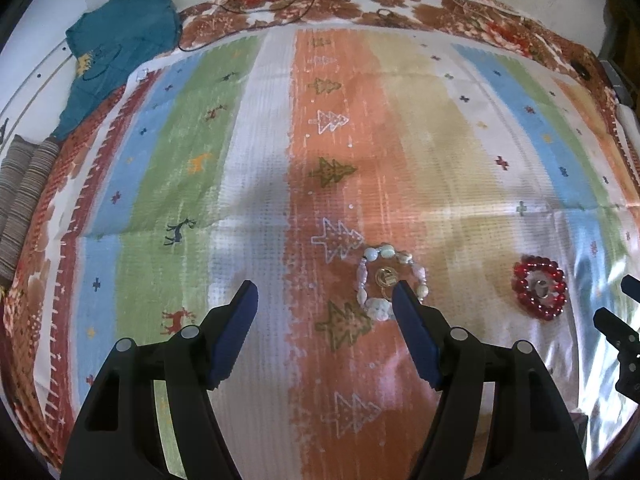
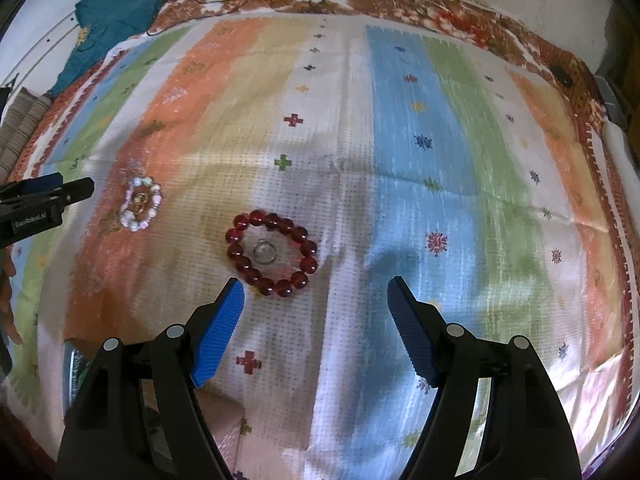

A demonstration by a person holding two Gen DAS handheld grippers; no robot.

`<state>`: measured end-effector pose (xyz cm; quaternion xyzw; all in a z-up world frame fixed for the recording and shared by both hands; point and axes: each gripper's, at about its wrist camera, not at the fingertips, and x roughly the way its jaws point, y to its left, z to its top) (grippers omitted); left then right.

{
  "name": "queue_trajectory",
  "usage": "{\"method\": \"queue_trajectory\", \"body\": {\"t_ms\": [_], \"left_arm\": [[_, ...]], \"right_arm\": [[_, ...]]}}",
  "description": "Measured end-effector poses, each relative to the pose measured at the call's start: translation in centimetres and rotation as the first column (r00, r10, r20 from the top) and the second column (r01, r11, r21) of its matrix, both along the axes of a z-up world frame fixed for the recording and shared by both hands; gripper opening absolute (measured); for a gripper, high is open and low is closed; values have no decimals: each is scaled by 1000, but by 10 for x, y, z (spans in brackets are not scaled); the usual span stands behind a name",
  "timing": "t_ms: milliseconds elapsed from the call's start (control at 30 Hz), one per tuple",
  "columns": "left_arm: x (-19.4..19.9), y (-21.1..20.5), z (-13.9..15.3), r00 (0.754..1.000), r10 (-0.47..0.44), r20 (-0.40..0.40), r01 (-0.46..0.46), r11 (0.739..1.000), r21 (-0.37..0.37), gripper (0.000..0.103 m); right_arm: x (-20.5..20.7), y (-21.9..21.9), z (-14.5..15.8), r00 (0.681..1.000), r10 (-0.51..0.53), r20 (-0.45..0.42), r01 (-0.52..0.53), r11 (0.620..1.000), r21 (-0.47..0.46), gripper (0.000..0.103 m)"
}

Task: Organize jewelry
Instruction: 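Move the left tool to the white-bead bracelet while the right tool approaches the dark-red bracelet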

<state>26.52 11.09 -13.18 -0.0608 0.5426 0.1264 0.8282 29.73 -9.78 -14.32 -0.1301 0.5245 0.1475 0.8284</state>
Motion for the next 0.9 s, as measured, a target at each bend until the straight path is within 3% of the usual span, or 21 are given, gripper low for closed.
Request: {"method": "queue_trajectory", "body": {"t_ms": [100,633,900], "left_arm": [[6,-1,-6,999,-23,-27,22,999,-24,69],[30,2,-37,994,-55,-95,57,998,20,69],[31,4,-55,988,-64,-141,70,997,37,69]], "right_arm": [[3,2,-5,1000,0,-18,0,1000,-1,74],[28,-1,-27,997,-54,-57,55,998,15,74],[37,7,-43,996,-37,-79,35,999,-20,74]]}}
